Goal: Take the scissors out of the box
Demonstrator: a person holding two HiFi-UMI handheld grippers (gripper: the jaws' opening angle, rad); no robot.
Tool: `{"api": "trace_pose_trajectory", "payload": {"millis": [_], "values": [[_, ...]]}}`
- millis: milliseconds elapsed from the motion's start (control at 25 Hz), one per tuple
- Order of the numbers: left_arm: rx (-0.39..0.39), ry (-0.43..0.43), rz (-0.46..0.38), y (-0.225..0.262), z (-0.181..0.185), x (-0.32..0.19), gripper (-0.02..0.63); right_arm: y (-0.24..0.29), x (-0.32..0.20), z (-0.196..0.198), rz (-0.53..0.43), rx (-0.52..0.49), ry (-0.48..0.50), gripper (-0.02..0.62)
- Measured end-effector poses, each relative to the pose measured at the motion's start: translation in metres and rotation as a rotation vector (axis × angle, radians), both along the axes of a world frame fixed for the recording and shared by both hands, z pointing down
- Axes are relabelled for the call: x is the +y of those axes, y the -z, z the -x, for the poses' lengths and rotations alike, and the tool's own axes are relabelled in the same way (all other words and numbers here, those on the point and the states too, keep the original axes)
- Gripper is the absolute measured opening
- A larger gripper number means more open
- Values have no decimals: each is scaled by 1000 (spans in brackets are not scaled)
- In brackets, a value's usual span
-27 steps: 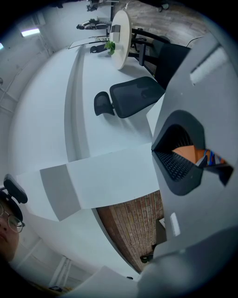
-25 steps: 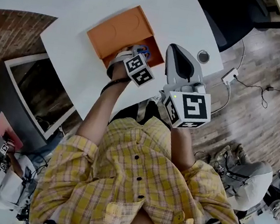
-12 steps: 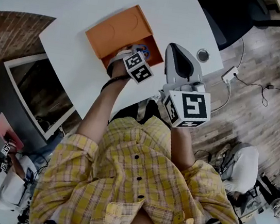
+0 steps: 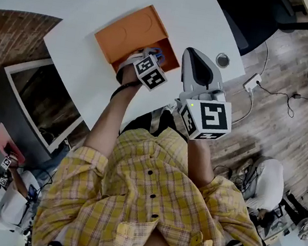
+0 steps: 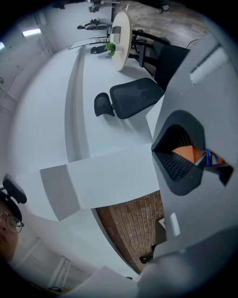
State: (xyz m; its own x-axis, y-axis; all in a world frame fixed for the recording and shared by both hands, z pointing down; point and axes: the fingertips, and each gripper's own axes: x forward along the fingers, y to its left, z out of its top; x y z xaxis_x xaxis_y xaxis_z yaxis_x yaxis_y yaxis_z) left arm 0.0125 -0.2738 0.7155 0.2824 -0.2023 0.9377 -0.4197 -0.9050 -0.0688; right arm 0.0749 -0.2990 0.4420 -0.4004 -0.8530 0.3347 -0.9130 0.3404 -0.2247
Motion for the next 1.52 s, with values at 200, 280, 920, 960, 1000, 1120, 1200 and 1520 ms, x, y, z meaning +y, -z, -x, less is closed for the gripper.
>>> {"api": "trace_pose_trajectory", "payload": {"millis": [200, 280, 920, 960, 1000, 1120, 1200, 1520], "values": [[22, 31, -22, 11, 3, -4, 89, 1, 4, 3, -1, 0, 5, 6], [18, 43, -38, 12, 7, -3, 89, 2, 6, 5, -5, -1, 10, 6], [71, 117, -142, 53, 13, 4, 87, 14, 29, 11, -29, 4, 35, 6], [76, 121, -152, 57, 13, 5, 87, 15, 31, 11, -32, 5, 37, 6], [83, 127, -161, 61, 13, 6, 87, 17, 34, 12, -35, 6, 38, 6], [122, 155, -179, 77, 13, 12, 87, 22, 42, 16, -41, 4, 44, 6], [168, 186, -192, 90, 12, 14, 87, 26, 47, 19, -47, -1, 53, 6], [289, 279, -267, 139, 14, 27, 86, 48, 68, 26, -92, 5, 78, 6]]}}
